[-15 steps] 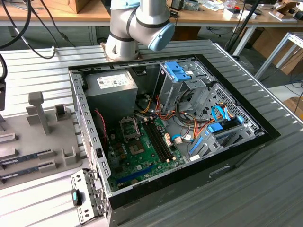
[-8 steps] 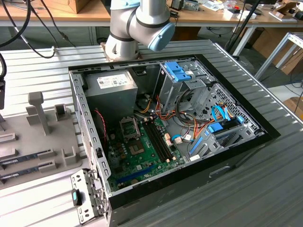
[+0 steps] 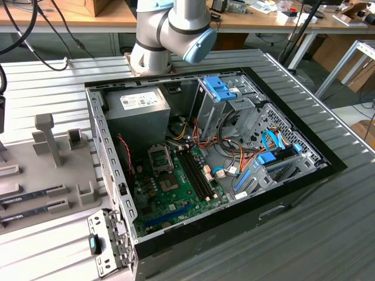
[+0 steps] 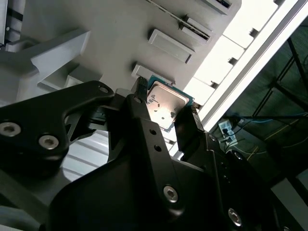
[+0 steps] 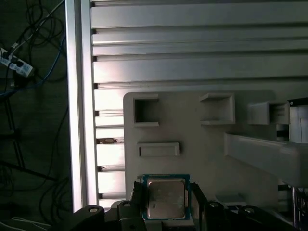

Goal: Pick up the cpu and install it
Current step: 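Pick up the cpu and move it towards the insertion slot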

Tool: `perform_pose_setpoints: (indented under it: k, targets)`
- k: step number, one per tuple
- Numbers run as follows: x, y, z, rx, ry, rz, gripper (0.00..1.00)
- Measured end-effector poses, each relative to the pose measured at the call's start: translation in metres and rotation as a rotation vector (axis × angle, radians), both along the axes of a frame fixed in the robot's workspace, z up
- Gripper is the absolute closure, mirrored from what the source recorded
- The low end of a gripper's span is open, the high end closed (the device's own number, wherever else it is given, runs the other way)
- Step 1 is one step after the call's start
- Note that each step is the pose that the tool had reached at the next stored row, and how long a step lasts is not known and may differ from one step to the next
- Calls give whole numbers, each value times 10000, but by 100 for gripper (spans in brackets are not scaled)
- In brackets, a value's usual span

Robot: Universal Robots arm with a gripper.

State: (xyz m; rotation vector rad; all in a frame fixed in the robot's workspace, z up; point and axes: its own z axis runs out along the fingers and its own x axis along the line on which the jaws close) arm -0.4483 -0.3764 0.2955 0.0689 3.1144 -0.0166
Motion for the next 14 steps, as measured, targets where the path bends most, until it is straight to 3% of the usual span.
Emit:
perform_pose_setpoints:
  k: [14]
  targets:
    - [1,0,54,62,0,0,53]
